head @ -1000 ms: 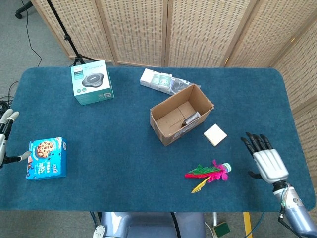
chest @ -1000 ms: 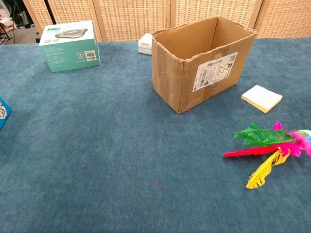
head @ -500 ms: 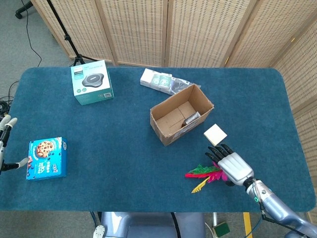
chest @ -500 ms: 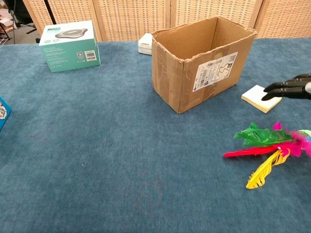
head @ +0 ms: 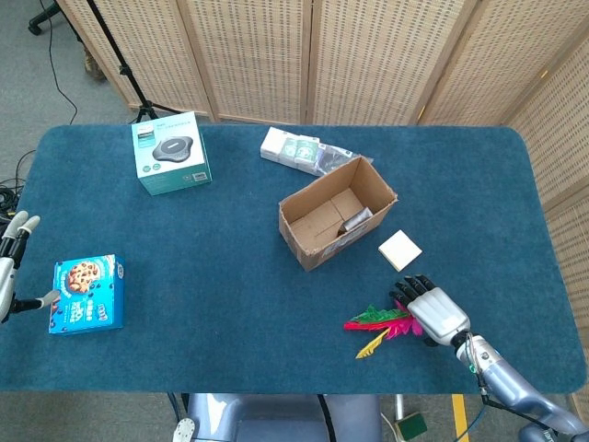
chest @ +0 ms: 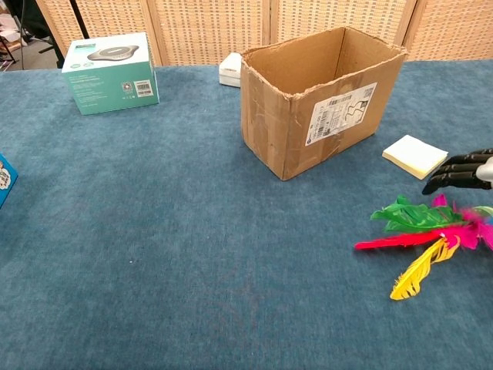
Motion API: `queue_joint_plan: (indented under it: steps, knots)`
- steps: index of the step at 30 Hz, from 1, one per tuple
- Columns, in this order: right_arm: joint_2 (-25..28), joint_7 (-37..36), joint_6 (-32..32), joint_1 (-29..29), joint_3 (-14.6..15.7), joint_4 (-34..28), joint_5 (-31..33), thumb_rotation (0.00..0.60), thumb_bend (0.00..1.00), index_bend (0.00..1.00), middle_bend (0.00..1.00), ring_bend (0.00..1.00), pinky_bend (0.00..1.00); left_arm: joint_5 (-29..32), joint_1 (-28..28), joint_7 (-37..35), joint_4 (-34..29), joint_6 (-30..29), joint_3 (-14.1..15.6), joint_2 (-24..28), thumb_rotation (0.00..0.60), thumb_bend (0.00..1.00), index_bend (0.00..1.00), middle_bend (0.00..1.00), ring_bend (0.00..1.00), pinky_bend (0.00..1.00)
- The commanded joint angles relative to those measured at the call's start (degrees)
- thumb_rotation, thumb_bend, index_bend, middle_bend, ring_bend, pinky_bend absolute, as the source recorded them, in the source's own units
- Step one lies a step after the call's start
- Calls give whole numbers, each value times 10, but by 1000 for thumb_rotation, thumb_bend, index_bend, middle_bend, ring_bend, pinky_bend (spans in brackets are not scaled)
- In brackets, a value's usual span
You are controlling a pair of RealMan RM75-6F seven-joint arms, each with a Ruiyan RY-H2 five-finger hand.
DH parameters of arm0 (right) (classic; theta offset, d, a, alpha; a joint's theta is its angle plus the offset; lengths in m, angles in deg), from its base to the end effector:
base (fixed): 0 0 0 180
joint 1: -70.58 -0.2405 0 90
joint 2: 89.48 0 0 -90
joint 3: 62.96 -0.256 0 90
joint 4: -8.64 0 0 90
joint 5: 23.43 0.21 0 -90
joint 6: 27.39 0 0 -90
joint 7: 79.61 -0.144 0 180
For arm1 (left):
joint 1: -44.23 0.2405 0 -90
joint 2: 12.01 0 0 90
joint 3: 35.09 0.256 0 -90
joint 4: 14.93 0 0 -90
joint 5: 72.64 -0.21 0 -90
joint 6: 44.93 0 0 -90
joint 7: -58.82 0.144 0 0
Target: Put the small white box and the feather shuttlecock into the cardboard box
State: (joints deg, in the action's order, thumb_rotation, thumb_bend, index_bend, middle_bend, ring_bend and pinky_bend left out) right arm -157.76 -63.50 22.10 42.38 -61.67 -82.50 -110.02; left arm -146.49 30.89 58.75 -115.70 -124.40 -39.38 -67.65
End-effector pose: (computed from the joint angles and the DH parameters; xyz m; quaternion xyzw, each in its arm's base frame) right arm -0.2614 -0.2564 0.0511 0.8432 -0.3050 0.2056 0.3921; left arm -0.2914 0.2269 0.1931 -0.5732 -0.4136 -0.3820 0.5954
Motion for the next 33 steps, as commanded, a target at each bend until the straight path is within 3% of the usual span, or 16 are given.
queue_joint_plan:
  steps: [1,5,8,11,13,16,18,23,27,33]
  knots:
    - [-20,-21,15,2,9,28,-19,600,0,233,239,154,185,-1,1,1,0,2,-1,-1,600,0,0,0,0,0]
    - [-34,-35,16,1,15,52,-24,600,0,292,294,208,208,-2,2,1,0,5,-3,-1,600,0,0,0,0,0]
    - [-50,-53,24,3,19,75,-32,600,38,353,384,300,288,-1,3,1,1,7,-6,-2,600,0,0,0,0,0]
    - [-61,-80,46,5,24,96,-52,600,207,467,503,427,421,-1,4,1,2,7,-8,-3,600,0,0,0,0,0]
    - [-66,-99,61,7,27,109,-65,600,381,552,576,505,500,0,4,2,2,8,-9,-4,600,0,0,0,0,0]
    - [-73,-127,88,9,32,127,-87,600,575,636,634,568,553,-1,4,3,2,12,-10,-4,600,0,0,0,0,0]
    - [-71,-149,108,12,36,129,-100,600,637,654,646,581,557,-1,4,4,2,14,-11,-5,600,0,0,0,0,0]
    - [-42,-180,162,17,33,105,-122,600,672,660,653,585,557,1,3,5,2,22,-14,-5,600,0,0,0,0,0]
    - [-5,-186,213,17,11,65,-133,600,672,661,653,585,557,-1,2,4,1,26,-14,-5,600,0,0,0,0,0]
    - [59,-150,245,-11,-68,-28,-104,600,672,664,656,585,557,-4,1,3,-1,31,-16,-4,600,0,0,0,0,0]
